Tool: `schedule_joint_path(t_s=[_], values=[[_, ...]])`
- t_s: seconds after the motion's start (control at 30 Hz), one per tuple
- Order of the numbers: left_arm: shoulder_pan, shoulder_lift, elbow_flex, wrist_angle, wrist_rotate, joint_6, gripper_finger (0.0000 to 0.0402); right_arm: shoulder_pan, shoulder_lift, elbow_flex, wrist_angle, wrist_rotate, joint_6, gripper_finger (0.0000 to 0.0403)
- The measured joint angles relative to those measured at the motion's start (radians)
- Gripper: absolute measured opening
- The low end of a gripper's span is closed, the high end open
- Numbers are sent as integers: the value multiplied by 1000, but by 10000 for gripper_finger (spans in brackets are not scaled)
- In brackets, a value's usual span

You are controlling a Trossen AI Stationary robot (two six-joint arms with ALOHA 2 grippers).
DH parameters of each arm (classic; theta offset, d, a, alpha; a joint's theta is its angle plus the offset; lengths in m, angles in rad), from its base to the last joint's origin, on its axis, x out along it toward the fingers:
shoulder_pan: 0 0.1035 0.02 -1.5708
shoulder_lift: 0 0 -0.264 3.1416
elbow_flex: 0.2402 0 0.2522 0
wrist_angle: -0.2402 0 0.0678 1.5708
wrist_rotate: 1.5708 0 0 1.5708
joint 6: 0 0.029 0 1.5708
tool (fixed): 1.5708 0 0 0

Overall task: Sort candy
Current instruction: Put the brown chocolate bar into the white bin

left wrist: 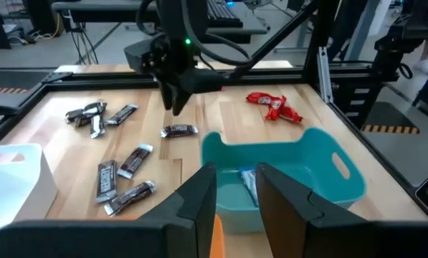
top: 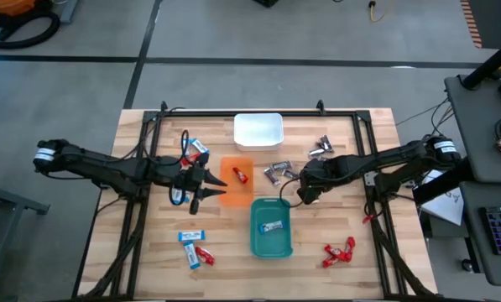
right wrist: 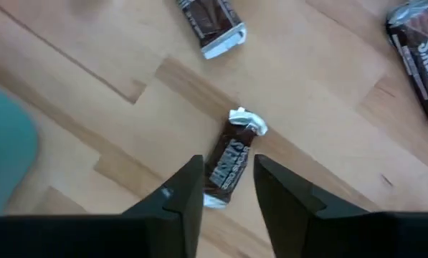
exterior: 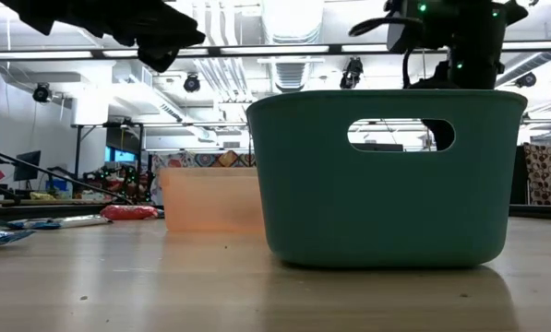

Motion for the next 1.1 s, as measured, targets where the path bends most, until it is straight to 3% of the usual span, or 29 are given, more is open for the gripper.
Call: schedule_joint_path(t_s=[0.17,0.43,0.63,1.1], values=[[0,-1,-14,-1,-1,0,84,0,9,0,21,-44,5,95],[0,3,-14,2,-2,0,84,-1,42,0,23,-46,35,158],[0,3,-14,1,-2,0,84,-1,112,-1,21,-43,45,179],[0,3,-14,2,-2,0,84,0,255,1,26,-50,33,185]])
